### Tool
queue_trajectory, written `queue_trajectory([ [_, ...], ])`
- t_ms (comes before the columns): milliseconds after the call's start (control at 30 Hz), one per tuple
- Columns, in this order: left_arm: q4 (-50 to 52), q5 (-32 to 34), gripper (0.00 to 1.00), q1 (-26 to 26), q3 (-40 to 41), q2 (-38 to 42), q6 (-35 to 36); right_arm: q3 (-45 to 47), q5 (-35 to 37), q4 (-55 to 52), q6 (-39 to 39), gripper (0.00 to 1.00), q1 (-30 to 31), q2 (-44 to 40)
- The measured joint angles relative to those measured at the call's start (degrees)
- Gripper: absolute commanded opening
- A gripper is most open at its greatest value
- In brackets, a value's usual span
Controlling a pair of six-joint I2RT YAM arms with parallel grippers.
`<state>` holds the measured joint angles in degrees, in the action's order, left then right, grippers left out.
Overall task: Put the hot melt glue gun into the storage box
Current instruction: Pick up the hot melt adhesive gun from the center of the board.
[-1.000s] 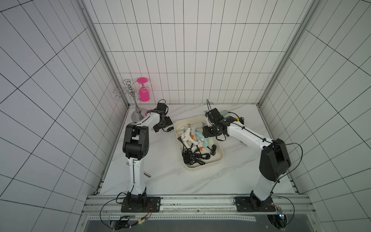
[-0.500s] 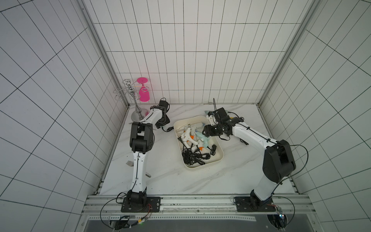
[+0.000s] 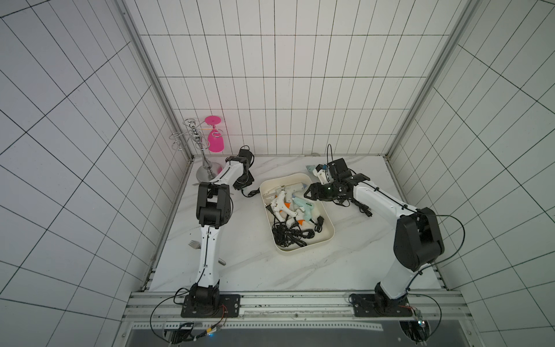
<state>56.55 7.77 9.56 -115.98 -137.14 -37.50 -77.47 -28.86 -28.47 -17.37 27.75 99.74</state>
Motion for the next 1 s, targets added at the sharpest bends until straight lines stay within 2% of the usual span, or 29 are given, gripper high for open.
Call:
queue_trajectory([
  [167, -3.3, -8.0, 0.09, 0.0, 8.9, 7.3, 0.7, 1.2, -2.5, 0.7, 0.2, 0.62, -2.0, 0.0],
  [300, -6.9, -15.6, 0.09, -0.1, 16.3, 16.7, 1.0, 1.5, -4.2, 1.4, 0.2, 0.62, -4.0, 0.0],
  [433, -11.8, -24.9, 0.09, -1.3, 22.3, 26.0, 0.6, 1.5, -5.7, 3.1, 0.2, 0.62, -4.9, 0.3],
  [567, -15.4, -34.4, 0.09, -3.4, 26.3, 31.1, 0.1, 1.3, -9.0, 7.7, -0.3, 0.66, -4.9, 2.3],
  [667, -16.6, -41.9, 0.09, -4.0, 29.0, 33.1, -0.5, 1.6, -13.8, 16.5, -1.4, 0.70, -4.9, 4.4],
  [800, -17.5, -51.4, 0.10, -3.4, 34.6, 37.6, -1.5, 1.9, -20.4, 35.2, -4.1, 0.70, -4.5, 7.5],
  [1000, -24.7, -63.9, 0.14, 0.2, 41.3, 44.8, -6.3, 0.3, -28.0, 57.6, -11.9, 0.67, -3.7, 15.1],
])
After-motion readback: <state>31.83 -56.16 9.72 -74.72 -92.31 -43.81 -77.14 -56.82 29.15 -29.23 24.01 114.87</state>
